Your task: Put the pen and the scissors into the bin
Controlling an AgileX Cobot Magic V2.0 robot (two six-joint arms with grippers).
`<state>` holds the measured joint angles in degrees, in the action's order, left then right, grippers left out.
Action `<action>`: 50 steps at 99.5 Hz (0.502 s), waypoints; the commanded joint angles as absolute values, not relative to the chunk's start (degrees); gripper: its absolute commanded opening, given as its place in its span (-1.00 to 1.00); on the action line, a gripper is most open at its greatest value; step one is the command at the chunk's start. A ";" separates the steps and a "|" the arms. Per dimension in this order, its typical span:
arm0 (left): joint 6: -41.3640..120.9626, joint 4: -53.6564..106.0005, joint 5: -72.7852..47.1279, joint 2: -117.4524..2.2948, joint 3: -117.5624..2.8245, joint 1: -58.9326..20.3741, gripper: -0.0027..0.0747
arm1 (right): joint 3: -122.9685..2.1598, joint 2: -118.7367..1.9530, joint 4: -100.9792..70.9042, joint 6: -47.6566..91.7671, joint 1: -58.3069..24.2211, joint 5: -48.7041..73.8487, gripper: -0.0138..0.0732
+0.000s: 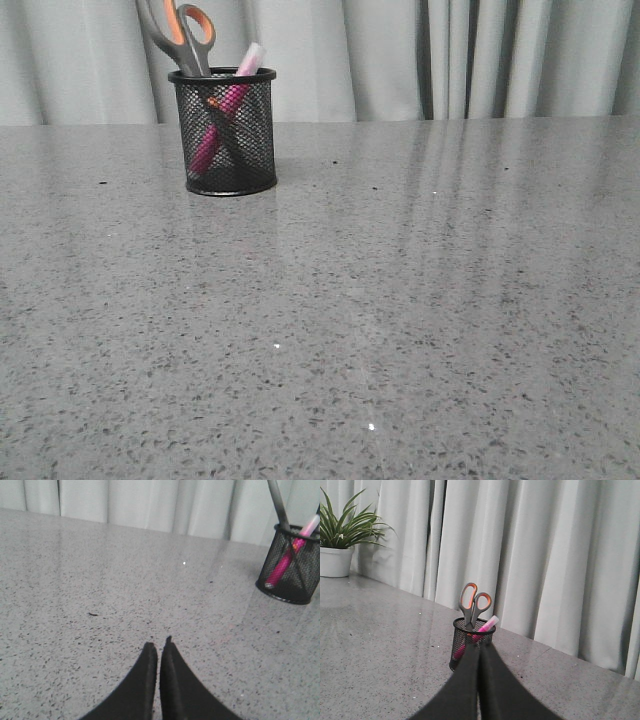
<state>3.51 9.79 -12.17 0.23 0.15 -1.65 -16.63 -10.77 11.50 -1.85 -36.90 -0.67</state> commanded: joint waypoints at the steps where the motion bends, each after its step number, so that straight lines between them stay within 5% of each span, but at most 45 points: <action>1: 2.87 8.75 -9.06 2.02 2.69 -2.05 -0.98 | -18.07 -11.31 12.08 -1.57 -36.69 -5.04 -0.84; 50: 2.87 8.86 -17.63 2.02 2.58 -2.05 -0.98 | -18.07 -11.31 12.08 -1.57 -36.69 -5.04 -0.84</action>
<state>3.46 8.63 -19.61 0.23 0.15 -1.65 -16.63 -10.77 11.50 -1.81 -36.90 -0.67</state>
